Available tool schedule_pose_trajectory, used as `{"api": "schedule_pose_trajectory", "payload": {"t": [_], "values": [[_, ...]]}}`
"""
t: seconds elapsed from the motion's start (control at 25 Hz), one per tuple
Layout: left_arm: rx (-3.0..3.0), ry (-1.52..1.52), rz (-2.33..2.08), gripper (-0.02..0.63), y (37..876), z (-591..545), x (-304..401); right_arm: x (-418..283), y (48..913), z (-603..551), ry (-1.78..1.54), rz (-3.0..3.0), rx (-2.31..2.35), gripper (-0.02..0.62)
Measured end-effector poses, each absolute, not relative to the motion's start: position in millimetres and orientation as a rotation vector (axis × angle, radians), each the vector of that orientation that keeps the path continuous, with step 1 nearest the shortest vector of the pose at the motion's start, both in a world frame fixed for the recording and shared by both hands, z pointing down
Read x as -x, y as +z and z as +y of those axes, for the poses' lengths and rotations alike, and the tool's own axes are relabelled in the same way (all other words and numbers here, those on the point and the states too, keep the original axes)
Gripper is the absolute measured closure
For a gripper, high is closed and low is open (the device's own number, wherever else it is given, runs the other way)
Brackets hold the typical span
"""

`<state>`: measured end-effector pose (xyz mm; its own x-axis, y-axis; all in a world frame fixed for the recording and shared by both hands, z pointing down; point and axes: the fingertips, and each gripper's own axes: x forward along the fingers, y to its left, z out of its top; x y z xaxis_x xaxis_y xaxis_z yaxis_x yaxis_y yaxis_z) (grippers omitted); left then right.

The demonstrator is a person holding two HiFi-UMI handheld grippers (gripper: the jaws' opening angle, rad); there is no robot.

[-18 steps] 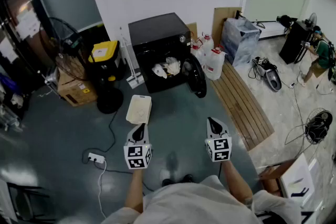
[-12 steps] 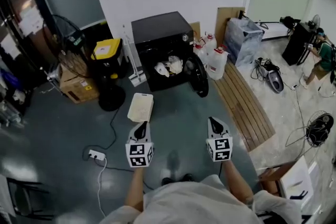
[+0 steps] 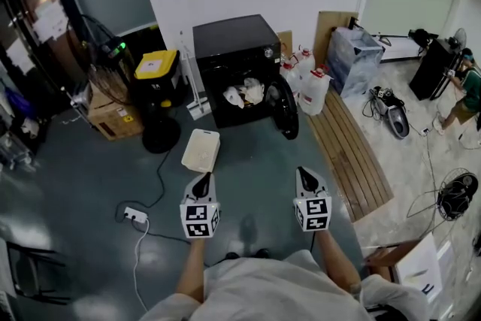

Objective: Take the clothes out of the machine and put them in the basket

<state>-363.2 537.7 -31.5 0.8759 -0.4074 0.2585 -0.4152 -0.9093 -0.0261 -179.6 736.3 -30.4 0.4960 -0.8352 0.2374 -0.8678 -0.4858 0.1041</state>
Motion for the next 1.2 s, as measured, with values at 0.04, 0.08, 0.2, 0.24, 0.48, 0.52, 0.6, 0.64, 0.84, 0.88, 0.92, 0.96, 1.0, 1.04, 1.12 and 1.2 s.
{"api": "schedule_pose_trajectory", "payload": {"t": [0.04,0.08,0.2,0.24,0.48,0.52,0.6,0.64,0.84,0.88,0.92,0.96,1.0,1.04,1.12,1.2], "values": [[-3.011,0.405,-0.663,0.588,-30,540,361,177,-28,738,0.231,-1.463,-2.526,0.572],[-3.010,0.408,-0.663,0.586,-28,543,358,175,-26,739,0.234,-1.464,-2.521,0.572],[-3.000,0.424,-0.669,0.588,-22,541,353,170,-22,736,0.243,-1.473,-2.509,0.572],[-2.994,0.431,-0.671,0.588,-19,540,353,170,-20,734,0.247,-1.477,-2.506,0.572],[-2.973,0.439,-0.680,0.588,-9,525,339,154,-11,712,0.260,-1.494,-2.479,0.572],[-2.970,0.439,-0.682,0.588,-7,520,336,151,-10,707,0.264,-1.495,-2.477,0.572],[-2.963,0.435,-0.681,0.588,-3,508,328,143,-8,695,0.272,-1.494,-2.476,0.572],[-2.963,0.433,-0.679,0.588,-2,501,322,137,-6,689,0.272,-1.492,-2.476,0.572],[-2.971,0.421,-0.652,0.587,2,456,283,105,-2,649,0.262,-1.469,-2.478,0.572],[-2.976,0.417,-0.641,0.588,1,445,274,98,-2,639,0.261,-1.461,-2.481,0.572],[-2.981,0.411,-0.630,0.588,0,434,265,91,-3,629,0.260,-1.452,-2.484,0.572],[-2.985,0.405,-0.618,0.588,-1,423,255,83,-4,618,0.259,-1.443,-2.487,0.572],[-2.987,0.400,-0.608,0.586,-2,411,246,76,-6,608,0.259,-1.434,-2.489,0.572],[-2.989,0.399,-0.598,0.588,-3,399,238,68,-8,597,0.260,-1.424,-2.491,0.572],[-2.993,0.398,-0.577,0.588,-7,374,221,54,-11,574,0.264,-1.407,-2.497,0.572],[-3.001,0.394,-0.556,0.588,-13,351,203,40,-17,552,0.264,-1.393,-2.502,0.572]]}}
